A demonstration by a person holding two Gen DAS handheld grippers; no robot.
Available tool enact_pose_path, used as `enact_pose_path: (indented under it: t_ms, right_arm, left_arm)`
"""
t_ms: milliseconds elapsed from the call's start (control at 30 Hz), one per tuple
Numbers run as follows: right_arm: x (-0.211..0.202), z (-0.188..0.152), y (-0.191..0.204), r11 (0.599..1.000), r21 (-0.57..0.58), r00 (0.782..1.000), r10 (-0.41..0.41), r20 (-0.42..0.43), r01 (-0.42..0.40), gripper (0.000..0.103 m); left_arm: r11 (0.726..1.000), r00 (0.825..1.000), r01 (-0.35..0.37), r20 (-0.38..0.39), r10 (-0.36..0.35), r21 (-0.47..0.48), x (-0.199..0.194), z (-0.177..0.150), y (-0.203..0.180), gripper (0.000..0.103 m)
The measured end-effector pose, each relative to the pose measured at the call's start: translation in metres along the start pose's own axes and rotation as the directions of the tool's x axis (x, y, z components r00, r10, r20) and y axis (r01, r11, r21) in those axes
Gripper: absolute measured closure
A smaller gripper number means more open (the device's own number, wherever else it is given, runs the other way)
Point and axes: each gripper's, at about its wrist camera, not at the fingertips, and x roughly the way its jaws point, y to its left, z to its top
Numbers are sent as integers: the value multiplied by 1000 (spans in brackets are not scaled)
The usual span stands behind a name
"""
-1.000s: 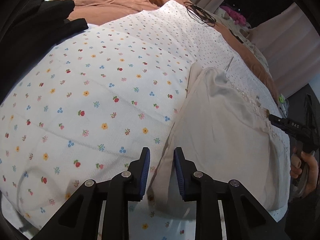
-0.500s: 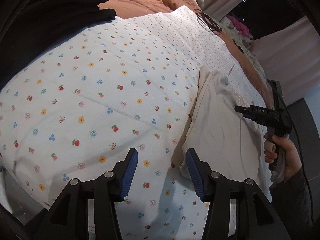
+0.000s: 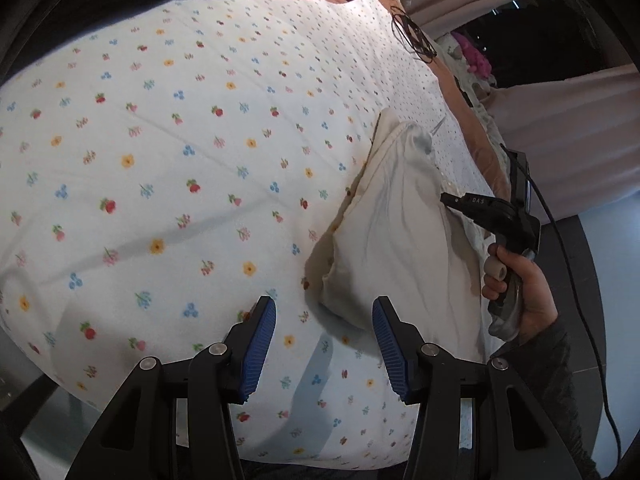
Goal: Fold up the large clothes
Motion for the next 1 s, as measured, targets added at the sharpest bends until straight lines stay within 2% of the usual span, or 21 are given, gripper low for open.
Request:
enact_pose_path:
  t_ms: [167, 233, 300, 433, 633, 767, 933, 1000]
  right_arm:
    - [-20, -11, -5, 999, -2, 999, 33, 17, -33, 99]
    - [-33, -19, -6, 999, -22, 998, 46, 34, -46, 90]
    - [-48, -27, -11, 998, -26, 997, 52, 58, -50, 70]
    - [-73, -41, -26, 997, -8, 993, 75, 93, -74, 69]
    - [-107, -70, -60, 990, 54, 983, 120, 137, -128, 69]
    - [-121, -100, -85, 981, 108, 977, 144, 159, -162, 69]
    - [-129, -139, -113, 957, 203, 970, 172, 173, -207, 69]
    - [-131, -155, -118, 948, 233, 968, 178, 177, -216, 69]
  left_arm:
    - [999, 999, 42, -30, -42, -24, 14, -2, -7, 51]
    - [997, 997, 56, -47, -58, -45, 21, -1, -9, 51]
    - [995, 995, 72, -67, -76, -66, 28, -1, -12, 51]
    - [989, 991, 98, -84, -108, -113, 38, -2, -16, 51]
    - [983, 990, 116, -65, -126, -144, 50, 3, -20, 51]
    - [985, 993, 110, -37, -116, -131, 53, 8, -27, 51]
    - [983, 989, 148, 11, -148, -110, 60, 15, -34, 51]
    - [985, 989, 145, 8, -145, -93, 66, 17, -38, 51]
